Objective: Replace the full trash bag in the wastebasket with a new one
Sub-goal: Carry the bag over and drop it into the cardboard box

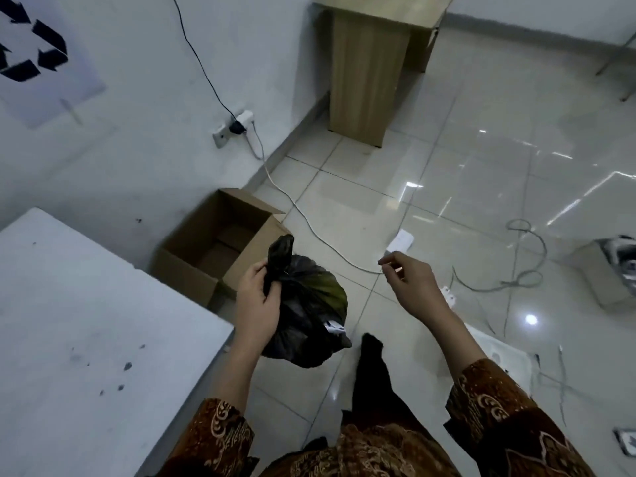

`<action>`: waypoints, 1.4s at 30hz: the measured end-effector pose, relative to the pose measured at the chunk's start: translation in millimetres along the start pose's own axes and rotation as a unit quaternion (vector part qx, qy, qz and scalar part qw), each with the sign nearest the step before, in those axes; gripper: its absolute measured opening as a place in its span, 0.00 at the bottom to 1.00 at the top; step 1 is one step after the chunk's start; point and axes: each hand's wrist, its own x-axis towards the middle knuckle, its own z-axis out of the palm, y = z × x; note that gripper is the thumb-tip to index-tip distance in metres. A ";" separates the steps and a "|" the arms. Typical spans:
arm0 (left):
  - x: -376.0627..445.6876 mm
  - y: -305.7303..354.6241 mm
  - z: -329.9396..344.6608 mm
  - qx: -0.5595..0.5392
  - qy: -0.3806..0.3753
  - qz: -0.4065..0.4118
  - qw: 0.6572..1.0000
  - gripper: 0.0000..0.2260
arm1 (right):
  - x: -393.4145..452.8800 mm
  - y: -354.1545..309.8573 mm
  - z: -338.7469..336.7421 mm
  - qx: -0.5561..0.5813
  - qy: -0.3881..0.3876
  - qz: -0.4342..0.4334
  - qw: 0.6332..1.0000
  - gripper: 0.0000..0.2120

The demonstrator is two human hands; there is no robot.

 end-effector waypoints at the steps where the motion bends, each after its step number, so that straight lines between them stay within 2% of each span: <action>1: 21.9 -1.9 7.7 0.000 0.011 -0.014 1.000 0.11 | 29.1 -2.2 0.7 -0.002 -0.013 -0.006 1.000 0.09; 4: 77.5 -3.8 29.2 -0.012 0.052 -0.029 0.998 0.08 | 114.0 -9.8 5.0 -0.021 -0.066 -0.044 0.997 0.08; 7: 128.1 -5.1 34.6 -0.007 0.106 -0.090 0.990 0.08 | 194.1 -29.4 15.4 -0.051 -0.133 -0.088 0.986 0.08; 9: 138.5 0.7 38.3 -0.004 0.107 -0.109 0.988 0.08 | 211.9 -40.0 15.0 -0.067 -0.148 -0.112 0.980 0.08; 11: 210.8 -20.6 35.9 -0.003 0.210 -0.184 0.960 0.08 | 318.4 -80.6 57.3 -0.104 -0.240 -0.176 0.949 0.08; 14: 218.1 -12.7 35.2 0.006 0.203 -0.191 0.960 0.08 | 332.0 -86.5 60.8 -0.113 -0.250 -0.213 0.938 0.08; 16: 245.4 -29.7 31.8 0.001 0.225 -0.222 0.949 0.08 | 362.1 -96.0 84.3 -0.125 -0.277 -0.226 0.925 0.09; 20: 311.9 -81.9 17.9 0.000 0.279 -0.266 0.923 0.11 | 432.1 -121.2 154.1 -0.143 -0.331 -0.235 0.903 0.09; 26: 382.4 -171.2 4.1 0.026 0.279 -0.318 0.906 0.12 | 515.1 -135.6 253.7 -0.163 -0.371 -0.235 0.883 0.09; 31: 424.9 -261.0 19.4 0.028 0.300 -0.360 0.883 0.13 | 582.0 -113.7 375.7 -0.172 -0.398 -0.237 0.869 0.09; 35: 444.4 -339.5 55.6 0.024 0.320 -0.380 0.868 0.13 | 619.8 -63.0 481.9 -0.192 -0.412 -0.243 0.857 0.12; 38: 457.7 -400.4 81.6 -0.018 0.333 -0.375 0.865 0.12 | 638.9 -18.5 542.9 -0.227 -0.373 -0.251 0.864 0.18; 40: 467.0 -433.9 90.1 -0.035 0.363 -0.373 0.853 0.10 | 648.5 7.3 568.2 -0.260 -0.342 -0.249 0.868 0.24; 42: 478.6 -462.2 93.8 -0.035 0.388 -0.378 0.840 0.08 | 656.0 32.8 588.8 -0.248 -0.333 -0.248 0.875 0.28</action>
